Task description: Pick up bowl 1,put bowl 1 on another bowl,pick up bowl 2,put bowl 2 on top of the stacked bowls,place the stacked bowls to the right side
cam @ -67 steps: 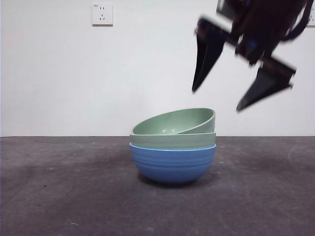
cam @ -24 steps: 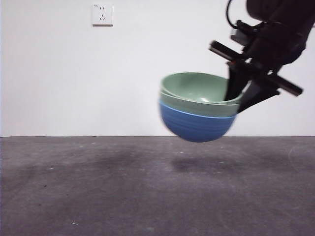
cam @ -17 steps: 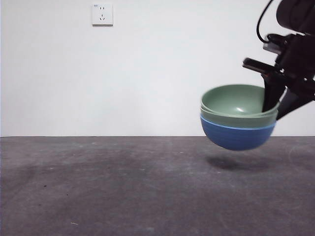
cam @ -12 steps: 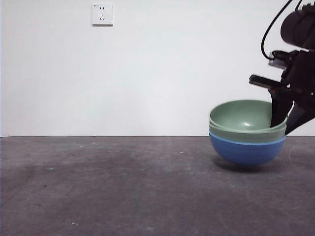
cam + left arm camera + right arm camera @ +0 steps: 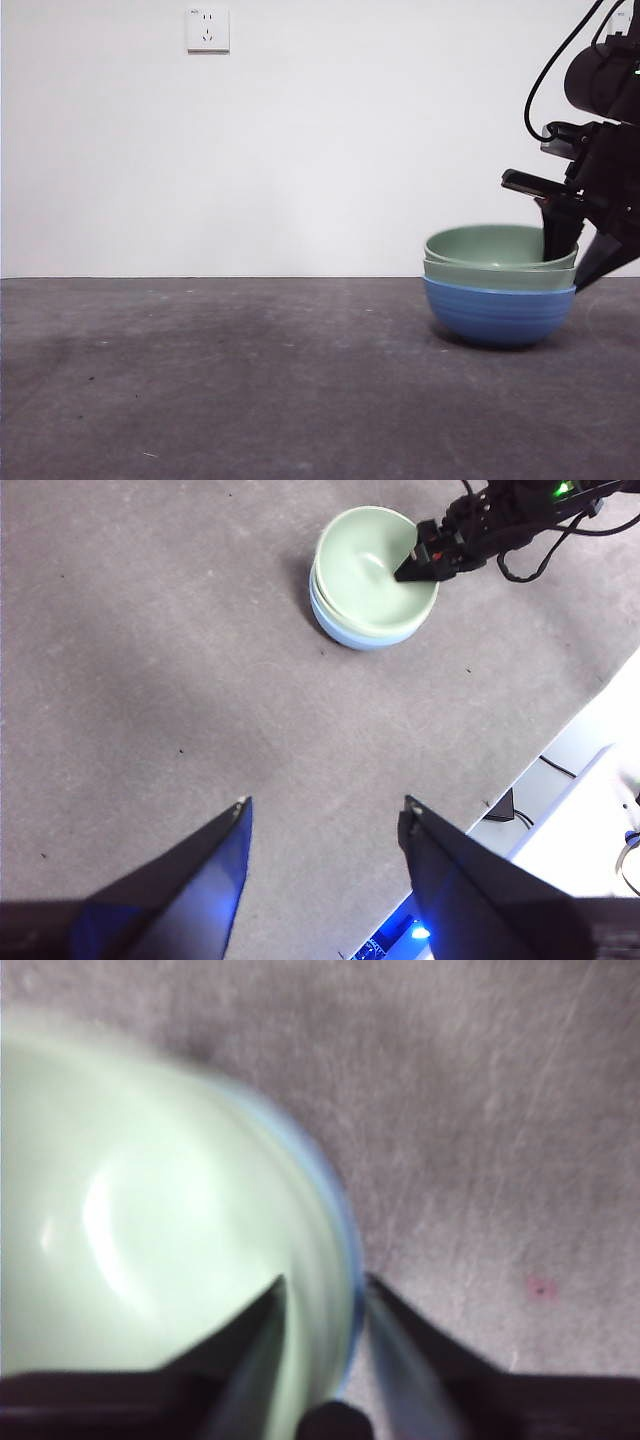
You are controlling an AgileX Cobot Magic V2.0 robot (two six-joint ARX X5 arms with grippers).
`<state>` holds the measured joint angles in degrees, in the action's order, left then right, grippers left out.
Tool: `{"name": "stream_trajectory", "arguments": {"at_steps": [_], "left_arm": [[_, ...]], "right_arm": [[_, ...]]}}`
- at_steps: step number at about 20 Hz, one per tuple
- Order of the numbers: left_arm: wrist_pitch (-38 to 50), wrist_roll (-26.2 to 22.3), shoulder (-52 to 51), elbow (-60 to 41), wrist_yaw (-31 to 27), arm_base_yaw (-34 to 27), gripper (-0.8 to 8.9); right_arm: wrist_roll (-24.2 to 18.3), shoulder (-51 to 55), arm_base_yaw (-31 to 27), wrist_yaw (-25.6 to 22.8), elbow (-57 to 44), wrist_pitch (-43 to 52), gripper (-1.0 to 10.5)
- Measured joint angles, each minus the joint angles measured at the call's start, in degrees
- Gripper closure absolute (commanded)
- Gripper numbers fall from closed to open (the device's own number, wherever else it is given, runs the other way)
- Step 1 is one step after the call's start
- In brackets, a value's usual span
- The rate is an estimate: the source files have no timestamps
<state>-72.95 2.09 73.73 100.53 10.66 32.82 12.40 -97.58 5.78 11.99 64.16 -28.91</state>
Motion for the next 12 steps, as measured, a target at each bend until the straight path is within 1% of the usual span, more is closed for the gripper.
{"name": "stream_trajectory", "arguments": {"at_steps": [3, 5, 7, 10, 12], "left_arm": [[0.0, 0.0, 0.0, 0.0, 0.0, 0.0, 5.62], [0.0, 0.0, 0.0, 0.0, 0.0, 0.0, 5.62], [0.0, 0.0, 0.0, 0.0, 0.0, 0.0, 5.62], [0.0, 0.0, 0.0, 0.0, 0.0, 0.0, 5.62], [0.0, 0.0, 0.0, 0.0, 0.0, 0.0, 5.62]], "right_arm": [[0.0, -0.26, 0.11, 0.57, 0.0, -0.15, 7.2], [-0.02, -0.26, 0.11, 2.84, 0.0, 0.17, 7.2], [-0.02, -0.26, 0.11, 3.91, 0.0, 0.24, 7.2], [-0.26, 1.53, 0.11, 3.91, 0.0, -0.33, 7.2], [-1.14, 5.95, -0.15, 2.29, 0.0, -1.9, 7.2]]}}
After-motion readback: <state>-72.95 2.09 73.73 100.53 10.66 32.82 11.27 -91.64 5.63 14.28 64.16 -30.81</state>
